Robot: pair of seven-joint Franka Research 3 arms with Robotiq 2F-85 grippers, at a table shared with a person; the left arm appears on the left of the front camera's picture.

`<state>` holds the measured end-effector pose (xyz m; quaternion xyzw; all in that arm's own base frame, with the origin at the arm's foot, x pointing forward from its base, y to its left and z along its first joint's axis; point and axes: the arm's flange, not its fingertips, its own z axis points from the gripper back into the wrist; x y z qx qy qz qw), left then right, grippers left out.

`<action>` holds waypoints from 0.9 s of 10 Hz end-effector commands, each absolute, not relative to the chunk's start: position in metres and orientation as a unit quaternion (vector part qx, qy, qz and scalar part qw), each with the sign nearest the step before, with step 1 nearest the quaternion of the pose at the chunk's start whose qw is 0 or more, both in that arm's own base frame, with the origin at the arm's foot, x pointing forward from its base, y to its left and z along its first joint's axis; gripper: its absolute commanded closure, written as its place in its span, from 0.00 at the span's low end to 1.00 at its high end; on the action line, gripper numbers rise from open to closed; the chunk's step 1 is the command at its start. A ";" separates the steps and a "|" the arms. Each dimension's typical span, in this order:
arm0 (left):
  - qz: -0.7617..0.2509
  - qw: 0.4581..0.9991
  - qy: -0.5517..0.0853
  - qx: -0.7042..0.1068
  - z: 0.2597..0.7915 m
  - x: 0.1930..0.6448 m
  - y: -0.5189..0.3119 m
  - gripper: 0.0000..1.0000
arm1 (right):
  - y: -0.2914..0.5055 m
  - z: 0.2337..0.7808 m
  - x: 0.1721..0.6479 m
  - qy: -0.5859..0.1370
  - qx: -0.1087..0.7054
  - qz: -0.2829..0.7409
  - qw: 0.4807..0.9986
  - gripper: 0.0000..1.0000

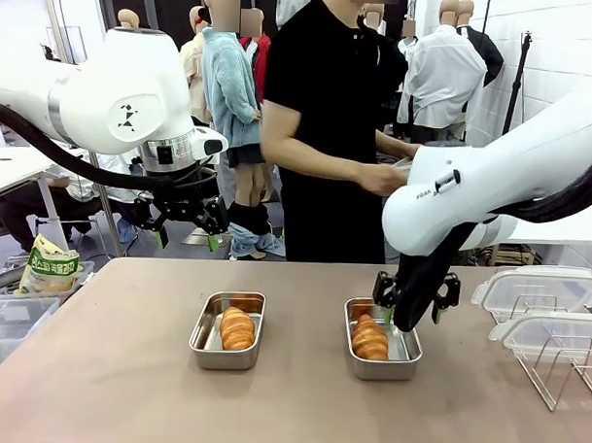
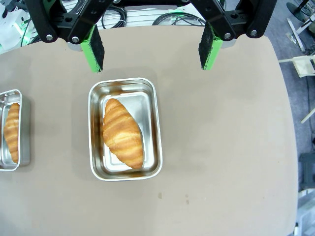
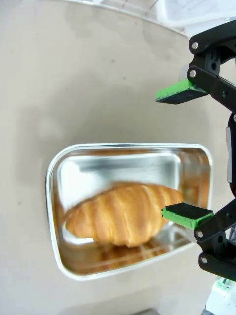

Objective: Place the bread in airtight containers.
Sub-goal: Pick up one Airtight Container lid and hand it to the human.

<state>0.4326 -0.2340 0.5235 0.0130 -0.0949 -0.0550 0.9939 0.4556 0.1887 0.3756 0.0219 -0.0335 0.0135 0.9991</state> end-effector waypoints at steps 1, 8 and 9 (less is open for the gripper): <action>-0.055 0.994 -0.096 0.012 0.526 0.431 -0.233 0.00 | 0.189 0.410 0.442 -0.075 0.011 0.003 0.997 0.00; -0.055 0.994 -0.096 0.012 0.526 0.431 -0.233 0.00 | 0.183 0.500 0.421 -0.142 0.008 0.013 0.990 0.00; -0.055 0.994 -0.096 0.012 0.526 0.431 -0.233 0.00 | 0.185 0.499 0.421 -0.171 0.023 -0.023 0.985 0.00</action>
